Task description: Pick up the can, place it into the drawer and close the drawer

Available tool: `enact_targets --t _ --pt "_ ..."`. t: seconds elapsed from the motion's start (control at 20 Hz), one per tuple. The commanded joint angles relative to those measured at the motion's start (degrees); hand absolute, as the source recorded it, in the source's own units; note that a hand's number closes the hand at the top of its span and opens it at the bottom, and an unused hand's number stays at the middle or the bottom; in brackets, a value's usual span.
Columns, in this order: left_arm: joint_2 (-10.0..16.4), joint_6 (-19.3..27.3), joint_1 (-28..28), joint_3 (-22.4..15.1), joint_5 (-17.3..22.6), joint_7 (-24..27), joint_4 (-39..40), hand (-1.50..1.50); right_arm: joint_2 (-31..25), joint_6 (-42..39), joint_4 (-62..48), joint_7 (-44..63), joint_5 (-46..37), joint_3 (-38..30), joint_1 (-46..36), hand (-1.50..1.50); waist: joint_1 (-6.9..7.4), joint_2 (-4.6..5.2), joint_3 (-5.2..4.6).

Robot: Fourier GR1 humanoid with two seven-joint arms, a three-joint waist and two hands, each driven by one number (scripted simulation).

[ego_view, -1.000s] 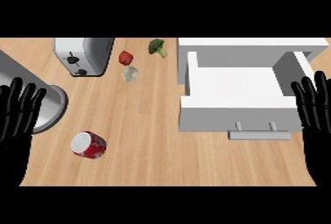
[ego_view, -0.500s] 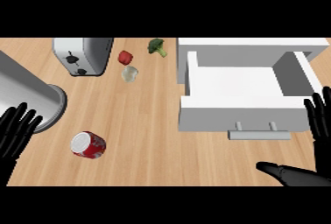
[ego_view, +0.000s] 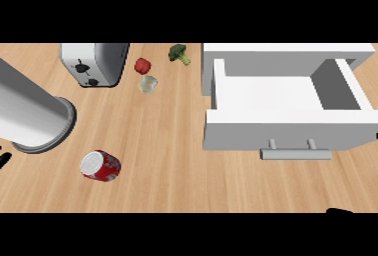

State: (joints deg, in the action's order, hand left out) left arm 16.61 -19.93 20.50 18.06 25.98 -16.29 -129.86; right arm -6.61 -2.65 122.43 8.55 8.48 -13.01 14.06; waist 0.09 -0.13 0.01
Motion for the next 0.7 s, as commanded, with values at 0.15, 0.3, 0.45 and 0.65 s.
enact_targets --t 0.15,0.3,0.45,0.65 --pt "-1.7 -1.6 2.7 5.3 7.1 -4.0 -3.0 -1.5 -1.4 -7.2 -2.7 -6.0 7.4 -7.6 4.9 -1.5 -0.06 0.01 0.02" --pt "-2.3 -0.7 1.2 6.6 8.9 -5.2 0.4 -1.5 -1.2 -9.7 -2.7 -7.7 7.7 -8.9 7.5 -1.5 -0.26 0.03 0.01" --pt "-2.4 3.8 -1.3 5.3 12.9 -10.3 0.7 -1.5 1.1 -9.3 -2.0 -7.6 5.7 -6.2 8.0 -1.5 -0.3 0.09 0.01" --pt "-2.6 4.5 0.1 5.3 17.2 -15.2 -3.2 -1.5 -3.0 -12.4 -5.4 -7.0 11.9 -13.6 6.9 -1.5 -0.11 0.03 0.03"
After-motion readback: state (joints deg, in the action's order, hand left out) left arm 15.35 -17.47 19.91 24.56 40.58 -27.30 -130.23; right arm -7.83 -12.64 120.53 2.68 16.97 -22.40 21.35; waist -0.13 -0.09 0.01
